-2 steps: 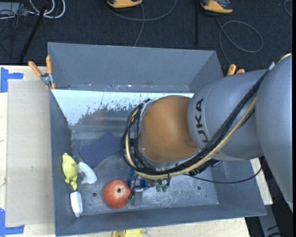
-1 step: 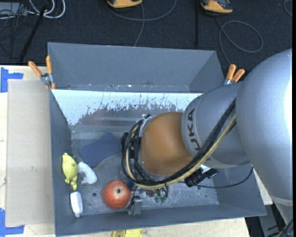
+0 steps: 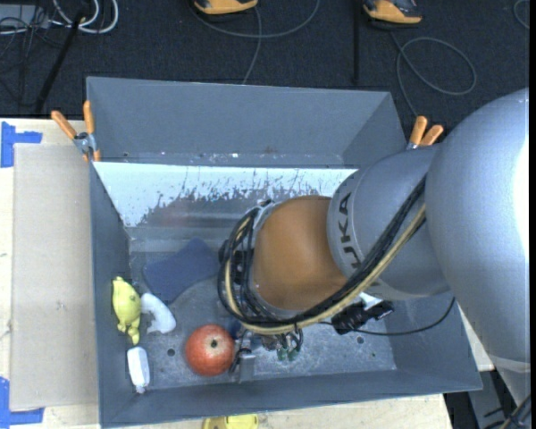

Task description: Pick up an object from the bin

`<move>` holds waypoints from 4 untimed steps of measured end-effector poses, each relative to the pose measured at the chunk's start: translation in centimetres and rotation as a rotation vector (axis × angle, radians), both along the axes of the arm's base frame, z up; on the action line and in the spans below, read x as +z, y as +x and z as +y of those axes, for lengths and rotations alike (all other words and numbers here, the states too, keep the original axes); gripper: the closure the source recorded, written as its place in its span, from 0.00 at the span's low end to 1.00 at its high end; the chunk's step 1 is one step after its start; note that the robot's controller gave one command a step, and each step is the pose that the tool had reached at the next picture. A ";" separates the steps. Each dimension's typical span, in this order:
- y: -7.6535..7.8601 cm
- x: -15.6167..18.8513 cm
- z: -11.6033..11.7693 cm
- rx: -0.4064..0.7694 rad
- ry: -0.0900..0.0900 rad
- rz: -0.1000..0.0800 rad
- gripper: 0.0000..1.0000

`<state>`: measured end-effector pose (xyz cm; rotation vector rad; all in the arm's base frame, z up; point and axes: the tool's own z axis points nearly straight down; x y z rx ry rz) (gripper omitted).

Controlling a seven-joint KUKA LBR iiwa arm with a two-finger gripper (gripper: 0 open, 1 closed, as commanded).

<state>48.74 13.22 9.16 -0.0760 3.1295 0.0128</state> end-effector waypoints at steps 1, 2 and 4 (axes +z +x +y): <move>-0.9 -1.3 3.0 0.077 -0.004 -0.003 0.00; -0.5 -2.1 3.9 -0.098 -0.006 0.010 1.00; -1.2 6.4 3.8 -0.092 -0.008 0.012 1.00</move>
Offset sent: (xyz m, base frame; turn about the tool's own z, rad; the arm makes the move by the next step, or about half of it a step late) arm -0.0049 0.0374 -0.0216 0.0976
